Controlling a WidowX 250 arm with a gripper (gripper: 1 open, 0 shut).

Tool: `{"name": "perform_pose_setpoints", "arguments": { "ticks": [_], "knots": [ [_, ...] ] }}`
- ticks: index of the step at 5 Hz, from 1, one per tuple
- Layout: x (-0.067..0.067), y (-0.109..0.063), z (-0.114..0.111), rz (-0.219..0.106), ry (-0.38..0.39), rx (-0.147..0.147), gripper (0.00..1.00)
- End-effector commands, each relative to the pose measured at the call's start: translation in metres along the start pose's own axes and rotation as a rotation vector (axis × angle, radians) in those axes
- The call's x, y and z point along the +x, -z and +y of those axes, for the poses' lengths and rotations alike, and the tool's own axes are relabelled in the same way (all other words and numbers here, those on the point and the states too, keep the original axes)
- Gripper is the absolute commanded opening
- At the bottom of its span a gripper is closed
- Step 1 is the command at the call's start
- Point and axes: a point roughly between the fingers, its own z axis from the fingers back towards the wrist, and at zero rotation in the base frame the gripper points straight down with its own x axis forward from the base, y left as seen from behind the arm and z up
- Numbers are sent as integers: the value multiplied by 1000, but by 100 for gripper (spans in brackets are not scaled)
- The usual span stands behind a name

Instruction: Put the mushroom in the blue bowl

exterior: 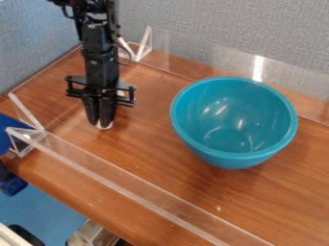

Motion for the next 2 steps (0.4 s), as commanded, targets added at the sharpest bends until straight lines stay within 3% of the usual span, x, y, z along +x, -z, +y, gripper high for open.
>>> {"name": "perform_pose_setpoints", "arguments": {
  "ticks": [1,2],
  "knots": [
    [5,-38,-3,-107,16,4,0],
    [5,-42,-5,-117,20,1,100]
  ]
}}
